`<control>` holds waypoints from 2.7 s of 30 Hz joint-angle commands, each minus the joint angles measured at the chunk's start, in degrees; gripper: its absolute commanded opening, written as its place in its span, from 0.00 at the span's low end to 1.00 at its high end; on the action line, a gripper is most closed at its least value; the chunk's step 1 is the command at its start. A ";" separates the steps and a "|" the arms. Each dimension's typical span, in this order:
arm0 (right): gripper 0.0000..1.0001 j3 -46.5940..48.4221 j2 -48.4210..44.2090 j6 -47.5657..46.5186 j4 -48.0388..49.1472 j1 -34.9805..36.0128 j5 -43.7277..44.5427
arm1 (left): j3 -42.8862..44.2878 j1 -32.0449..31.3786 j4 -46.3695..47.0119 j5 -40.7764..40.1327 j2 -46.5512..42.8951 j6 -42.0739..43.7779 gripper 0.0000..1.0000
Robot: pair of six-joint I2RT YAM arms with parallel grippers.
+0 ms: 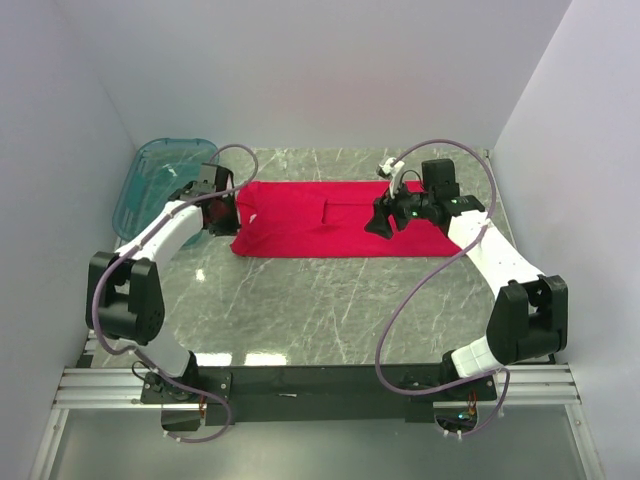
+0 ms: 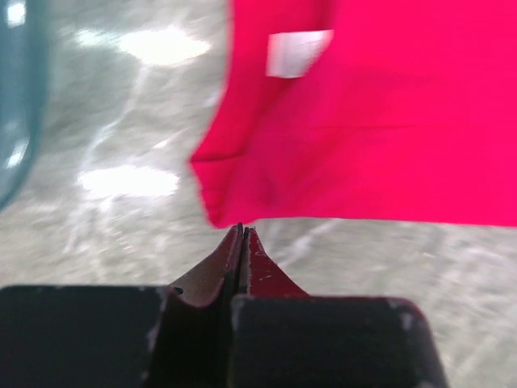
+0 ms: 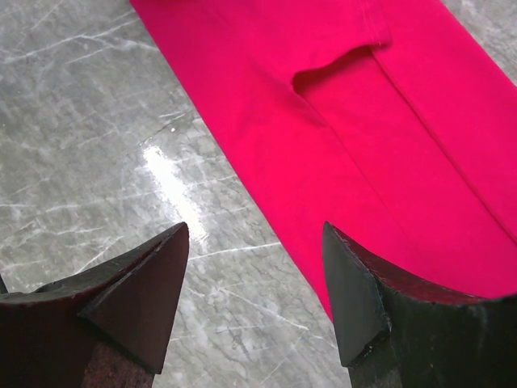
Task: Fold and stack the t-shirts
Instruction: Fold the tshirt
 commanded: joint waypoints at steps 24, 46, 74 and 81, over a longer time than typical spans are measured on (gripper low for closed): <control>0.73 0.25 0.89 -0.65 -0.55 -2.04 -0.72 | -0.94 1.35 5.61 2.59 13.88 -2.13 0.01; 0.76 -13.20 7.75 -24.39 9.02 22.30 39.35 | -22.71 2.32 11.41 -7.25 -45.07 -0.81 0.80; 0.00 -21.35 3.11 -28.51 4.37 24.67 36.11 | -39.17 2.32 12.63 7.50 -54.07 -31.83 0.74; 0.00 -26.55 -7.18 -27.37 -2.74 32.75 26.63 | -41.28 2.32 18.78 13.64 -51.33 -34.99 0.71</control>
